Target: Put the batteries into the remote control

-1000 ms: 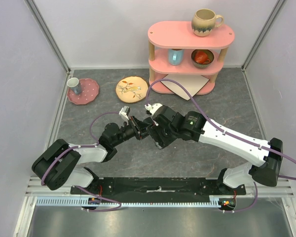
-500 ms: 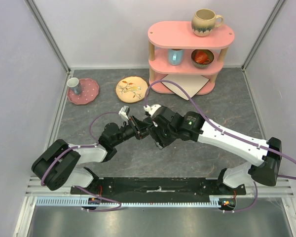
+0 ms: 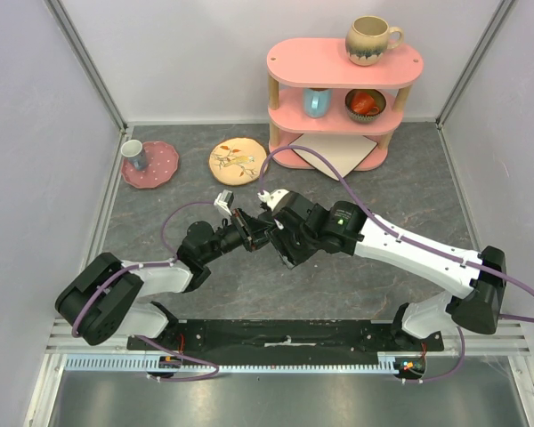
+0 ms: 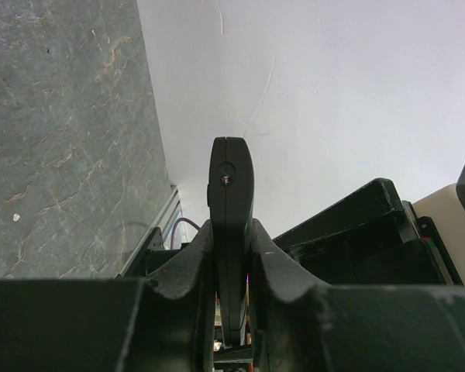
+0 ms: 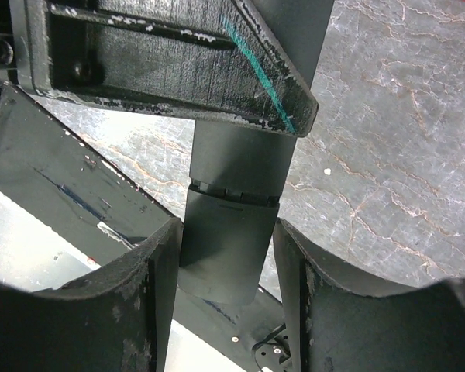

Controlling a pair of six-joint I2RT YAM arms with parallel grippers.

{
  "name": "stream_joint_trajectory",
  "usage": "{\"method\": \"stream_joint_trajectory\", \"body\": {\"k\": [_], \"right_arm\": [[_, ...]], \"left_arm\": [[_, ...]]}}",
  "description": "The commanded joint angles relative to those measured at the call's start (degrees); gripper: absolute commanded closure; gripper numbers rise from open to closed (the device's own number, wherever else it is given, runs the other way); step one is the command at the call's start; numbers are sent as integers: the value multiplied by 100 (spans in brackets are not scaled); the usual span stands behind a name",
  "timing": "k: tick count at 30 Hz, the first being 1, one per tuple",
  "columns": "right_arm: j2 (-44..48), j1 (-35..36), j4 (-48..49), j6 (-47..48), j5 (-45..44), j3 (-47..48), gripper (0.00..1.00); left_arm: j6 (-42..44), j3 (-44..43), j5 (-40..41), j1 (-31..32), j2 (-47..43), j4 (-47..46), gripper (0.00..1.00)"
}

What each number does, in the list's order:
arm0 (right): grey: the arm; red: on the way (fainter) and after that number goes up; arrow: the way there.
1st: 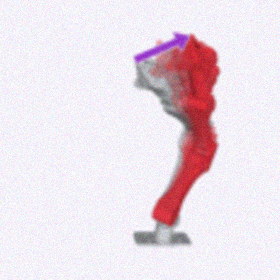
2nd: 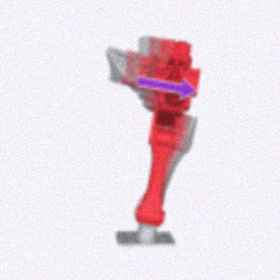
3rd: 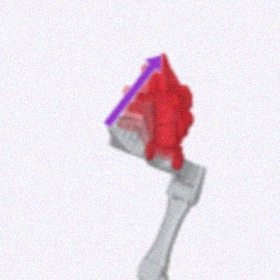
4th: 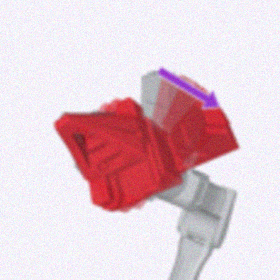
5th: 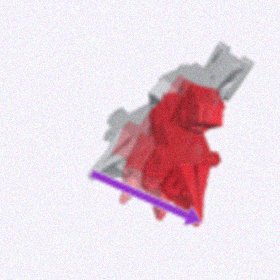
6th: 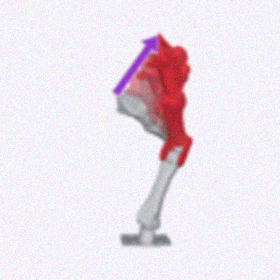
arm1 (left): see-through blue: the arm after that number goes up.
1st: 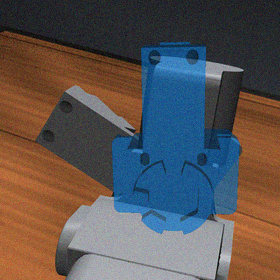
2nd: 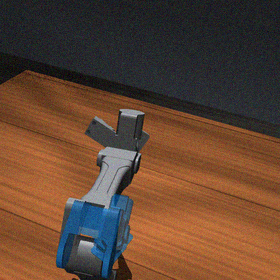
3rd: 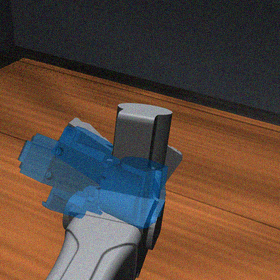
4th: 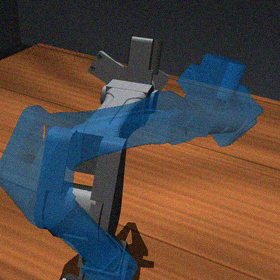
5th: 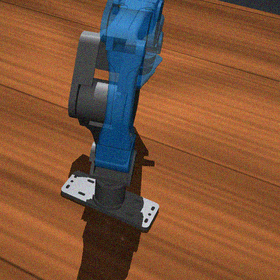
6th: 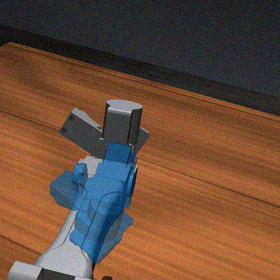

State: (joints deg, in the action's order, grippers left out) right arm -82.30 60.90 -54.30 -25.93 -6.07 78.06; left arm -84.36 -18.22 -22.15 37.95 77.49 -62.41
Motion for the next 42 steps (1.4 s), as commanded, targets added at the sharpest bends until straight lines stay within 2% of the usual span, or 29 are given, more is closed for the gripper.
{"method": "stream_joint_trajectory", "body": {"k": [1, 9, 28, 42], "right_arm": [[30, 18, 51, 71, 62, -45, 44], [12, 27, 87, 80, 79, -63, 50], [-137, 18, 192, 124, 26, -45, 52], [-260, -26, 254, 159, -53, 139, 54]], "left_arm": [[86, -129, -70, -16, -182, -271, 98], [68, -94, -61, -16, -208, -298, 98], [-72, -77, -184, 19, -366, -474, 98], [-72, -42, -184, 274, -472, -474, 98]]}}
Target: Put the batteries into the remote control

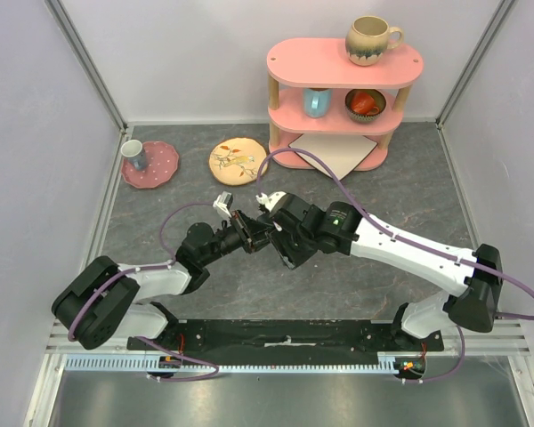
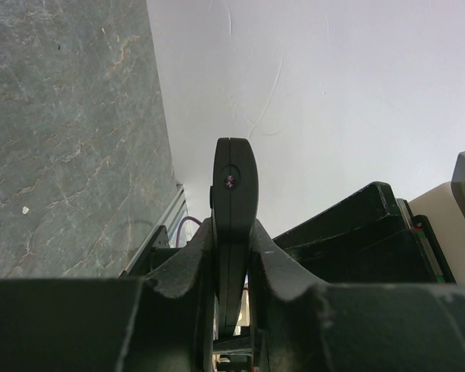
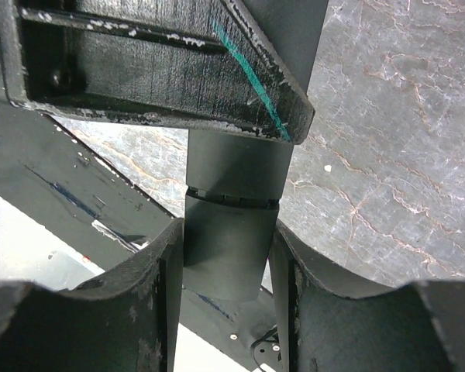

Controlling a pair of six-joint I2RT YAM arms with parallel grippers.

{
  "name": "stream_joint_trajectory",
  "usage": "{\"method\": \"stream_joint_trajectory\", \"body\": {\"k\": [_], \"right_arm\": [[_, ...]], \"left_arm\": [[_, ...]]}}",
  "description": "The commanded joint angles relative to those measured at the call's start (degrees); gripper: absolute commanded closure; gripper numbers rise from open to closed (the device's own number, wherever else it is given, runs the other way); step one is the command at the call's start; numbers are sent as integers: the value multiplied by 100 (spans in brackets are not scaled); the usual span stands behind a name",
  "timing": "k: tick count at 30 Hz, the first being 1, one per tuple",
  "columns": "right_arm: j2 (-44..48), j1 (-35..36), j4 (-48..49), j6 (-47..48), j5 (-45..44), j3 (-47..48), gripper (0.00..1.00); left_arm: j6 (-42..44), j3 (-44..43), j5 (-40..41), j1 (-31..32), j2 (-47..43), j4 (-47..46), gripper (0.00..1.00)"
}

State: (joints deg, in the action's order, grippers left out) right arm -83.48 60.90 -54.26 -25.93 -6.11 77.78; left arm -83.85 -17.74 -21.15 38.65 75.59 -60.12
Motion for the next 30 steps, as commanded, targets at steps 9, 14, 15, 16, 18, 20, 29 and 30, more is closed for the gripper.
{"method": "stream_joint_trajectory", "body": {"k": [9, 14, 15, 16, 18, 20, 29, 30], "right_arm": [[-212, -114, 319, 194, -92, 334, 54], [-230, -175, 398, 185, -145, 378, 53], [-239, -193, 416, 185, -136, 396, 53], [-247, -210, 425, 194, -145, 405, 52], [-274, -228, 442, 185, -136, 440, 52], [-300, -254, 460, 203, -136, 466, 52], [-406, -360, 557, 246, -136, 651, 52], [-414, -369, 548, 238, -127, 651, 52]], "left_arm": [[-96, -107, -223, 362, -282, -650, 98], [-70, -133, -214, 441, -264, -615, 98], [-70, -142, -214, 459, -264, -598, 98], [-61, -142, -214, 485, -264, -598, 98], [-52, -151, -206, 511, -282, -571, 98], [-35, -151, -197, 555, -273, -562, 98], [45, -204, -162, 784, -273, -422, 98], [53, -213, -153, 793, -264, -422, 98]]}}
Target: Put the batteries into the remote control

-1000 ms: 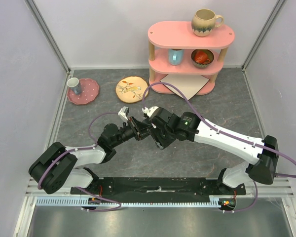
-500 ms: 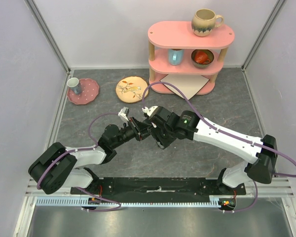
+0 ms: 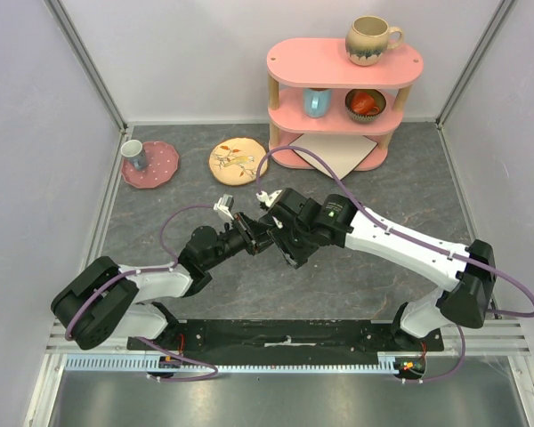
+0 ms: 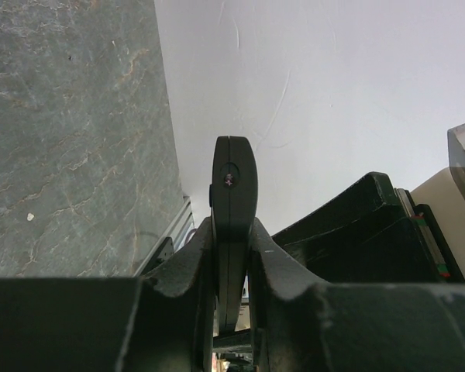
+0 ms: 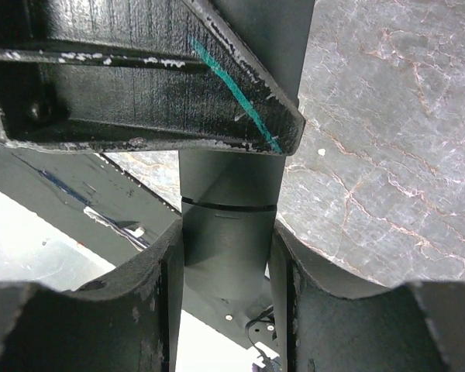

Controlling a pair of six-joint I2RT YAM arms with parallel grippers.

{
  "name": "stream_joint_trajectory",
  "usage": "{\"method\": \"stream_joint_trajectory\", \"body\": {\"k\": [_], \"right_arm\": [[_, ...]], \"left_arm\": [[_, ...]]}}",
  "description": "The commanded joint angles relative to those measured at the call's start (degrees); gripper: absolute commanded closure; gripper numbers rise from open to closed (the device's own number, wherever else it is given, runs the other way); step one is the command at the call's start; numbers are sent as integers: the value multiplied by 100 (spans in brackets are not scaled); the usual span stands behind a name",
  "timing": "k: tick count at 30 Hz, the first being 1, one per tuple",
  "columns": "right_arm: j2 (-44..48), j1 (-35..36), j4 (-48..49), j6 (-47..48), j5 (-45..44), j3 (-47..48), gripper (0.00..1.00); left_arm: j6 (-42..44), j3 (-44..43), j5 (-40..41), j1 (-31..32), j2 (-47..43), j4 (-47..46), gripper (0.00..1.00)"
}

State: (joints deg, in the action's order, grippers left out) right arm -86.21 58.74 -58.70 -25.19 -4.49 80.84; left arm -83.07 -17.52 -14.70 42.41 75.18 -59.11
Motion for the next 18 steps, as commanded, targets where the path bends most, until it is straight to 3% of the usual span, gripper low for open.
{"method": "stream_joint_trajectory", "body": {"k": [1, 18], "right_arm": [[-150, -161, 992, 172, -272, 345, 51], [-27, -319, 1194, 120, -201, 248, 46]], "left_arm": [[-17, -234, -806, 426, -231, -496, 98], [89, -278, -648, 689, -100, -470, 98]]}}
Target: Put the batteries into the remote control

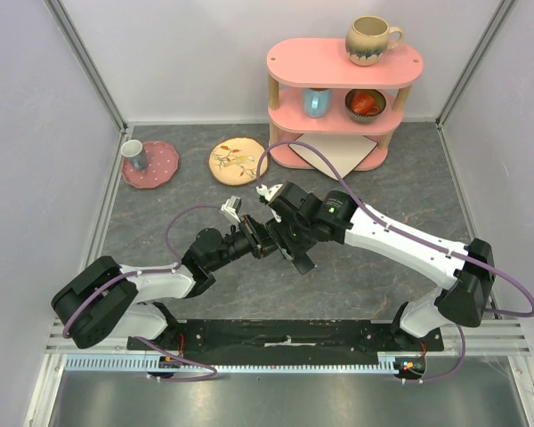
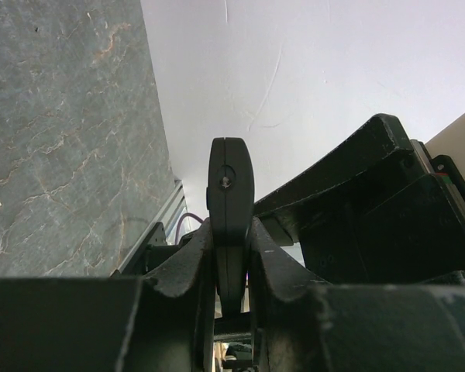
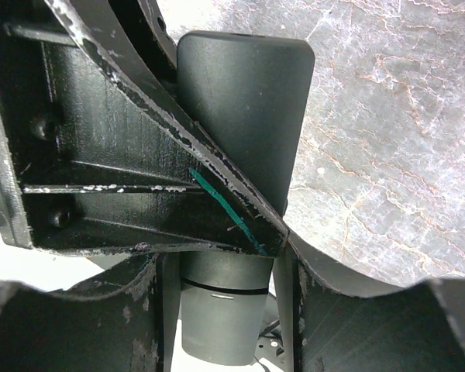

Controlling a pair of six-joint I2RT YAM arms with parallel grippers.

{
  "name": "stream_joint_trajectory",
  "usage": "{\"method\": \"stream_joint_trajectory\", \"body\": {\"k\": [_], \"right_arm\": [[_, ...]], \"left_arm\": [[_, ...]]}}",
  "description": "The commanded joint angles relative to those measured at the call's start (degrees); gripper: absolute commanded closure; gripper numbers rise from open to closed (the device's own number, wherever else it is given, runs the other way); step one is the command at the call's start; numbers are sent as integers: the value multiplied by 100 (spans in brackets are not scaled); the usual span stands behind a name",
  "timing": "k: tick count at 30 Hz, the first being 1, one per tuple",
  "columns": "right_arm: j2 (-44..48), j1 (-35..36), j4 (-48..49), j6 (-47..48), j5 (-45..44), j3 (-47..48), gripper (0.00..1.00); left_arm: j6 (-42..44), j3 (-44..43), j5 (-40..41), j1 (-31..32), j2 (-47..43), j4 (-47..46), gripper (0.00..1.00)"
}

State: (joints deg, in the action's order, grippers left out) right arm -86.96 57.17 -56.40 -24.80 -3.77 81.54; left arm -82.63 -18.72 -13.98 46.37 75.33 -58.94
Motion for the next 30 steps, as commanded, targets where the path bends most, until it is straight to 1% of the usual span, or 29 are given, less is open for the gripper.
{"method": "stream_joint_trajectory", "body": {"k": [1, 6, 9, 15, 23, 30], "right_arm": [[100, -162, 973, 80, -239, 161, 45], [249, -162, 1000, 63, -10, 99, 36], [311, -162, 1000, 28, 61, 73, 33], [408, -162, 1008, 19, 175, 11, 29], [645, -171, 973, -52, 289, 38, 19], [1031, -241, 859, -113, 280, 73, 16]], "left_arm": [[71, -158, -712, 302, -124, -461, 98], [177, -193, -615, 303, -27, -215, 98], [238, -211, -554, 294, 25, -119, 98], [300, -211, -474, 259, 105, -101, 98], [335, -176, -457, 118, 306, -170, 98], [309, -150, -536, -119, 447, -355, 98]]}}
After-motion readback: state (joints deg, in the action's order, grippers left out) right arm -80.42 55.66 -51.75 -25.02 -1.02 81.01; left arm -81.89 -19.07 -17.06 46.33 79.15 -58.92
